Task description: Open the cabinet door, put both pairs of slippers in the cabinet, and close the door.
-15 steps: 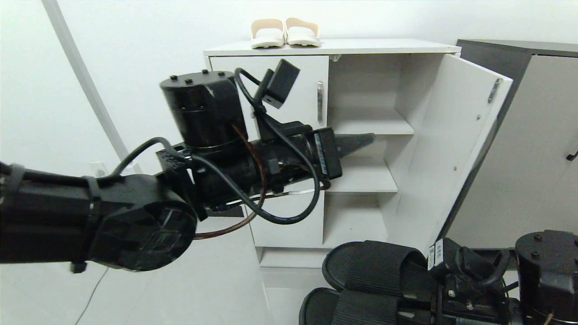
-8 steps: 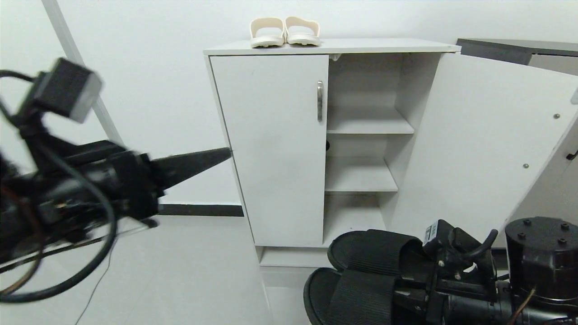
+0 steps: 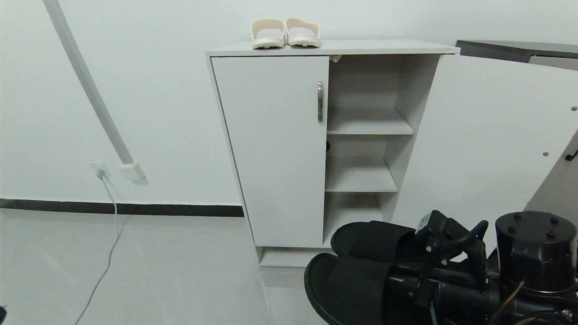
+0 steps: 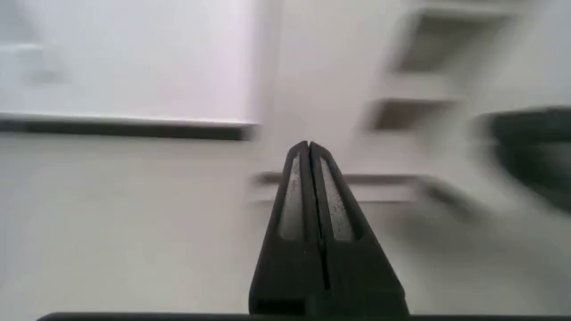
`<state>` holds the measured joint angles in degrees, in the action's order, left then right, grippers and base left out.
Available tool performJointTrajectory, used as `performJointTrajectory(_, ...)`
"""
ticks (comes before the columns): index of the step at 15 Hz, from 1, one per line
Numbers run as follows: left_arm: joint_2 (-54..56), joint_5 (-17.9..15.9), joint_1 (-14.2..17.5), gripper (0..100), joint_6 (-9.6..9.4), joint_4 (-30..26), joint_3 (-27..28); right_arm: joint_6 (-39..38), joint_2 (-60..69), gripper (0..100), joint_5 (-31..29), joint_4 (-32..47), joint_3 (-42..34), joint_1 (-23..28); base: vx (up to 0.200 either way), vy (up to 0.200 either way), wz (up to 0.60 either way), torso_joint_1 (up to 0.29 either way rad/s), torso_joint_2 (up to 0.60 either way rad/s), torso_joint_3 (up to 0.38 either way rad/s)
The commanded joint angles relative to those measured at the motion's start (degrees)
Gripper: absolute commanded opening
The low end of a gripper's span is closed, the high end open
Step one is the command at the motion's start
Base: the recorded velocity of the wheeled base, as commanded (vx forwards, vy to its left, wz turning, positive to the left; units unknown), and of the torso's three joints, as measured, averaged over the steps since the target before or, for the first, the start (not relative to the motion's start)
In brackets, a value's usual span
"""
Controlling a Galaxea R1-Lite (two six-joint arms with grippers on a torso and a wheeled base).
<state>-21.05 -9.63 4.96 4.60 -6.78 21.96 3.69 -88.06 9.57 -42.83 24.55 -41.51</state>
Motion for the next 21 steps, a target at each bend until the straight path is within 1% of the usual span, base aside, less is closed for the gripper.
performJointTrajectory(1,8.6,6.0,3.0,0,-2.49,2.6,-8.1,0.0,-0.4,0,-0.2,-0.1,0.3,0.0,0.0,0.0,0.0,0.0,0.0,0.0)
performJointTrajectory(2,9.2,6.9,3.0,0,-2.57,3.4,-9.4,-0.1,-0.4,0,-0.2,-0.1,0.4,0.0,0.0,0.0,0.0,0.0,0.0,0.0)
performJointTrajectory(3,11.8,8.1,3.0,0,-2.57,5.3,-13.4,-0.2,-0.4,0,-0.2,-0.1,0.7,0.0,0.0,0.0,0.0,0.0,0.0,0.0)
performJointTrajectory(4,14.9,7.7,2.9,0,-3.28,5.6,-16.2,-0.2,-1.0,0,-0.3,-0.1,0.8,0.0,0.0,0.0,0.0,0.0,0.0,0.0)
performJointTrajectory(5,16.1,6.6,2.8,0,-4.77,5.9,-17.9,-0.3,-1.2,0,-0.3,-0.1,1.0,0.1,0.0,0.0,0.0,0.0,0.0,0.0)
performJointTrajectory(6,16.0,4.5,2.8,0,-6.0,7.3,-20.5,-0.3,-1.3,0,-0.3,-0.1,1.1,0.0,0.0,0.0,0.0,0.0,0.0,0.0)
performJointTrajectory(7,16.0,-0.2,2.7,0,-4.68,9.6,-21.8,-0.3,-1.6,0,-0.3,-0.1,1.1,0.0,0.0,0.0,0.0,0.0,0.0,0.0)
performJointTrajectory(8,16.0,-3.1,2.6,0,-4.51,9.2,-21.6,-0.2,-1.5,0,-0.3,-0.1,1.0,-0.1,0.0,0.0,0.0,0.0,0.0,0.0)
performJointTrajectory(9,16.0,-4.0,0.4,0,-4.51,9.2,-21.6,-0.2,-1.2,0,-0.3,-0.1,1.0,-0.2,0.0,0.0,0.0,0.0,0.0,0.0)
performJointTrajectory(10,16.7,-4.0,-5.7,0,-3.98,9.2,-21.6,-0.2,-1.1,0,-0.3,-0.1,1.0,-0.2,0.0,0.0,0.0,0.0,0.0,0.0)
performJointTrajectory(11,16.7,-3.9,-8.3,0,-3.1,9.2,-21.6,-0.2,-1.1,0,-0.3,-0.1,0.9,-0.2,0.0,0.0,0.0,0.0,0.0,0.0)
performJointTrajectory(12,16.9,-2.5,-7.7,0,-3.45,9.3,-21.7,-0.1,-1.1,0,-0.3,-0.2,0.8,-0.3,0.0,0.0,0.0,0.0,0.0,0.0)
performJointTrajectory(13,18.5,1.8,-5.8,0,-4.33,9.4,-21.8,-0.2,-1.1,0,-0.3,-0.2,0.8,-0.3,0.0,0.0,0.0,0.0,0.0,0.0)
performJointTrajectory(14,20.5,5.5,-4.7,0,-5.56,9.4,-21.9,-0.2,-1.1,0,-0.6,-0.2,0.9,-0.3,0.0,0.0,0.0,0.0,0.0,0.0)
performJointTrajectory(15,21.1,13.1,-4.8,0,-8.55,6.5,-22.0,-0.3,-1.8,0,-1.8,-0.2,1.6,-0.3,0.0,0.0,0.0,0.0,0.0,0.0)
performJointTrajectory(16,21.1,13.7,-4.8,0,-8.02,6.8,-21.9,-0.3,-2.2,0,-2.6,-0.2,1.7,-0.3,0.0,0.0,0.0,0.0,0.0,0.0)
performJointTrajectory(17,21.1,10.2,-4.8,0,-7.76,6.8,-22.0,-0.4,-3.0,0,-4.5,-0.2,2.3,-0.4,0.0,0.0,0.0,0.0,0.0,0.0)
performJointTrajectory(18,21.1,7.9,-4.8,0,-7.58,6.7,-22.0,-1.8,-3.9,0,-7.9,-0.2,3.2,-1.1,0.0,0.0,0.0,0.0,0.0,0.0)
performJointTrajectory(21,21.1,8.1,-4.8,0,-5.83,6.8,-22.0,-11.5,-10.8,0,-26.3,-1.5,9.5,-7.7,0.0,0.0,0.0,0.0,0.0,0.0)
